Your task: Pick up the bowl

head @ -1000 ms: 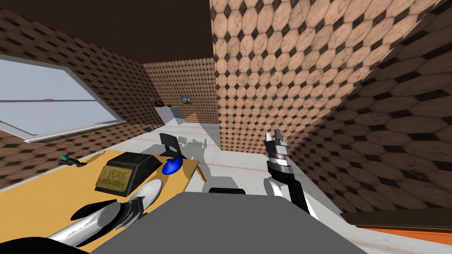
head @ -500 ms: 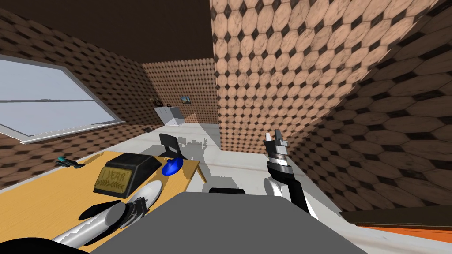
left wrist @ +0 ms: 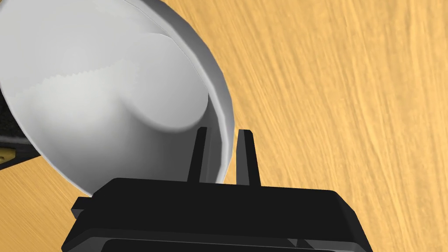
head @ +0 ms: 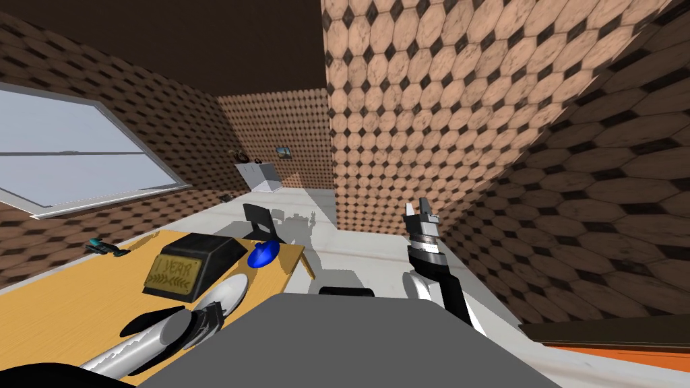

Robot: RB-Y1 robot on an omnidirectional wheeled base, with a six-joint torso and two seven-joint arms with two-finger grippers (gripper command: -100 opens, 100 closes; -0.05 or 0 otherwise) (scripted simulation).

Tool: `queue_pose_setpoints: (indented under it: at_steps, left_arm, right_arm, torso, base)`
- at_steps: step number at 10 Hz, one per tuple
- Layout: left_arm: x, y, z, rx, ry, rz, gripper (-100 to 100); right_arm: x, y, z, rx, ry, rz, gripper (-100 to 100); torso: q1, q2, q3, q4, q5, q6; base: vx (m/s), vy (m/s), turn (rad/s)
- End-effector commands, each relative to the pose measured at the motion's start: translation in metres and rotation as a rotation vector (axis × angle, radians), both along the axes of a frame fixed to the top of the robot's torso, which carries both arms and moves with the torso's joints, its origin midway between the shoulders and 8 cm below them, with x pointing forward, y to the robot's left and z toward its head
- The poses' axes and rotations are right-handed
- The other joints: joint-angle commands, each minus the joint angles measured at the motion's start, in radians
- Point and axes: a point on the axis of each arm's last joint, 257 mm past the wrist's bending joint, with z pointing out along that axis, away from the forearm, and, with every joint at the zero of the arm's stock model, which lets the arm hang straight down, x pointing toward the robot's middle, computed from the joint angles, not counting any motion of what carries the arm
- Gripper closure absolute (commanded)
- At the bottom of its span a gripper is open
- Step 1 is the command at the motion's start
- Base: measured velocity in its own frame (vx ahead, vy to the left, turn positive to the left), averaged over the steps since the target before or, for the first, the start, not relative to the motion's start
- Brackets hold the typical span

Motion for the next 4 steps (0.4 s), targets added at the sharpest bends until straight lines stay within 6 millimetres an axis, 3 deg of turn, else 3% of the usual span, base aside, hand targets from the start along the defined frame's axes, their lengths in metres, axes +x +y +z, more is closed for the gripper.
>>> queue_pose_setpoints:
  at_steps: [1,3,4]
  left_arm:
    - [0.0002,0.0043,0.0110,0.002,0.000,-0.005,100]
    - [0.0019,0.0056,0.0143,0.002,-0.001,-0.006,100]
    - [0.0018,0.0057,0.0151,0.001,0.000,-0.005,0]
  right_arm:
    - [0.0000,0.0000,0.0000,0.000,0.000,0.000,0]
    - [0.0000,0.0000,0.0000,0.000,0.000,0.000,0]
    - [0.0000,0.0000,0.0000,0.000,0.000,0.000,0]
  torso:
    - [0.000,0.000,0.000,0.000,0.000,0.000]
    - [-0.004,0.001,0.001,0.000,-0.002,0.000]
    - [-0.003,0.001,0.001,0.000,-0.001,0.000]
  base:
    - [-0.005,-0.027,0.020]
    - [-0.009,-0.029,0.020]
    - [0.000,0.000,0.000]
